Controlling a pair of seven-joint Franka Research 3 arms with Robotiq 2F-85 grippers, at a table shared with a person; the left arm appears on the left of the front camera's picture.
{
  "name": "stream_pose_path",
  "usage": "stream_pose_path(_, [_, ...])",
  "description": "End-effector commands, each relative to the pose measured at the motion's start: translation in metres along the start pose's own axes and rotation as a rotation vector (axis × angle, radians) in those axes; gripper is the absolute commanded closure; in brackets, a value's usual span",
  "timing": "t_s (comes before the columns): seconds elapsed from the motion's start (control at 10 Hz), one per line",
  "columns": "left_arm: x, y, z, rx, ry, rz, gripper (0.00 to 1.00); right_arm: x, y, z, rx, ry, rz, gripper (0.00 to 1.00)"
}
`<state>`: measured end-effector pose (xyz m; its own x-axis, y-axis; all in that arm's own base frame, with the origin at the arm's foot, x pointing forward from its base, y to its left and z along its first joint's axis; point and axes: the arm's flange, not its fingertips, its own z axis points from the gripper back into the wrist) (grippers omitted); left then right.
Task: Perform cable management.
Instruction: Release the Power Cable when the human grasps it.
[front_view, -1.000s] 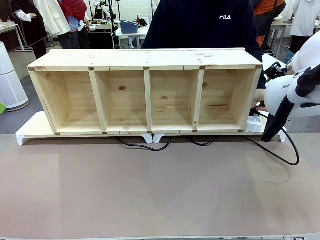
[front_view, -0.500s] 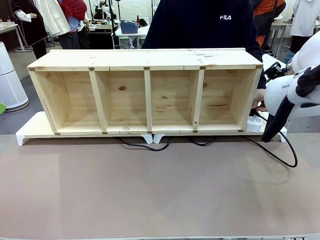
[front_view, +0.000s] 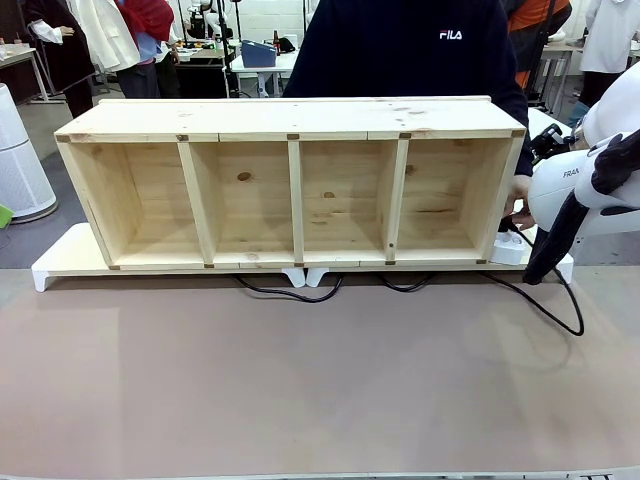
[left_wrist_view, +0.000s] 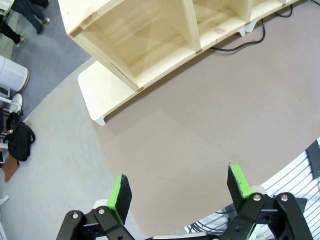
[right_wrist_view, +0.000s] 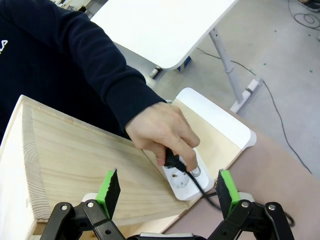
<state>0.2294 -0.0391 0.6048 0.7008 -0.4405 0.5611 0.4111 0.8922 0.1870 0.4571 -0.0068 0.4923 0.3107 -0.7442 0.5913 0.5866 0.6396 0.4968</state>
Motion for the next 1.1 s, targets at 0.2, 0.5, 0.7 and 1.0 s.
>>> stream_pose_path(0.2, [0.002,-0.0004,-0.0003,-0.003,-0.012,0.002,0.0,-0.0003,-0.0006,-0.0005,-0.008,0.005,0.002,0.0])
stream_pose_path(0.5, [0.002,-0.0004,-0.0003,-0.003,-0.012,0.002,0.0,-0.0003,-0.0006,-0.0005,-0.008,0.005,0.002,0.0])
stream_pose_path(0.7, [0.002,-0.0004,-0.0003,-0.003,-0.012,0.002,0.0,-0.0003,-0.0006,-0.0005,-0.008,0.005,0.002,0.0])
stream_pose_path(1.0, [0.002,-0.0004,-0.0003,-0.003,-0.012,0.002,0.0,-0.0003,-0.0006,-0.0005,-0.008,0.005,0.002,0.0])
